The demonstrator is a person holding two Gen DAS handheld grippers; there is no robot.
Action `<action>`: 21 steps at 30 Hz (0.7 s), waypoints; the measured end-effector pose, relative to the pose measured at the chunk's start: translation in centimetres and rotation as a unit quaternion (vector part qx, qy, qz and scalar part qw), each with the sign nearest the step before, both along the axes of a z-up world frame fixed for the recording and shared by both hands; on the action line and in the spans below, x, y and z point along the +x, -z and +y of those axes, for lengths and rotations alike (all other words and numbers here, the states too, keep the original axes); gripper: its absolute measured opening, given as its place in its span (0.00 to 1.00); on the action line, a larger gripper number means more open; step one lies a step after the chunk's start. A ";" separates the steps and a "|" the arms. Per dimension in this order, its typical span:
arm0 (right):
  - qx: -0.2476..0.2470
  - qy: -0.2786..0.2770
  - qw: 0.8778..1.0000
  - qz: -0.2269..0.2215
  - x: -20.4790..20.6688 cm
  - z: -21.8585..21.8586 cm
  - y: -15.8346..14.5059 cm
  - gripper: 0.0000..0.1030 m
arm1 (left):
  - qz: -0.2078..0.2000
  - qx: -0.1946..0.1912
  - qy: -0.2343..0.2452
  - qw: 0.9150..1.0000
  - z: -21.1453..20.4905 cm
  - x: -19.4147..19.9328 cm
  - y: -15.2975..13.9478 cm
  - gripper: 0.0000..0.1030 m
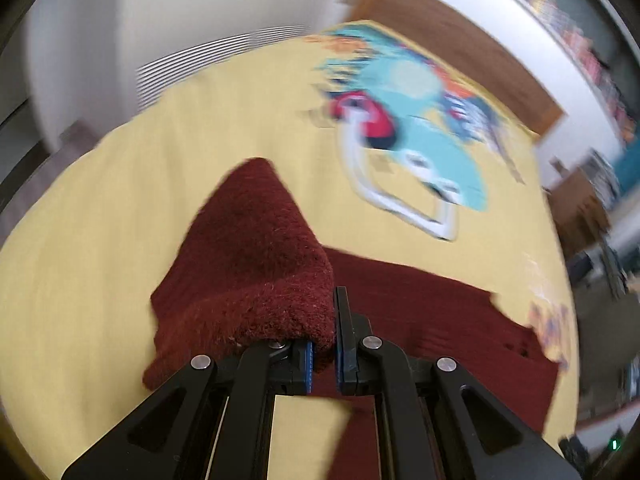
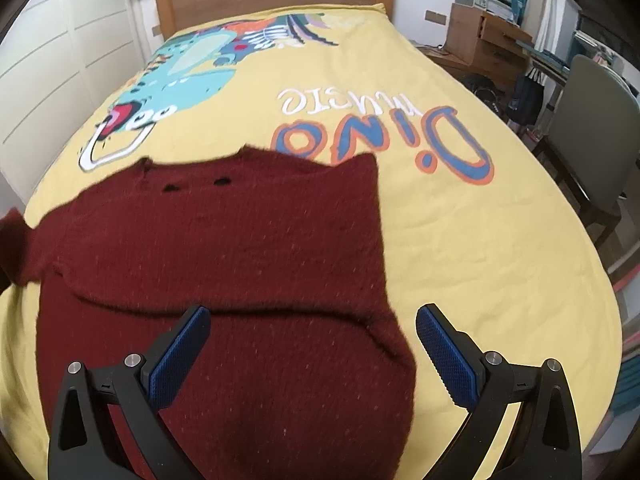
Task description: Fold small clothes
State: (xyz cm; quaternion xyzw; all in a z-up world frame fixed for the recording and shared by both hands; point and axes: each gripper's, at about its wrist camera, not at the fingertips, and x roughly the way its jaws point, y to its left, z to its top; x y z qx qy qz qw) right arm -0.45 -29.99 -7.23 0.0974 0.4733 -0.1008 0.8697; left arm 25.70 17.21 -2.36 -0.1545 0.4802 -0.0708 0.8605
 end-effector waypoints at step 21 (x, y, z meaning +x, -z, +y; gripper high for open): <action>0.001 0.022 1.000 0.014 1.7 -4.4 -0.6 1.00 | 0.048 0.072 0.240 0.967 -30.0 -5.0 9.3 0.05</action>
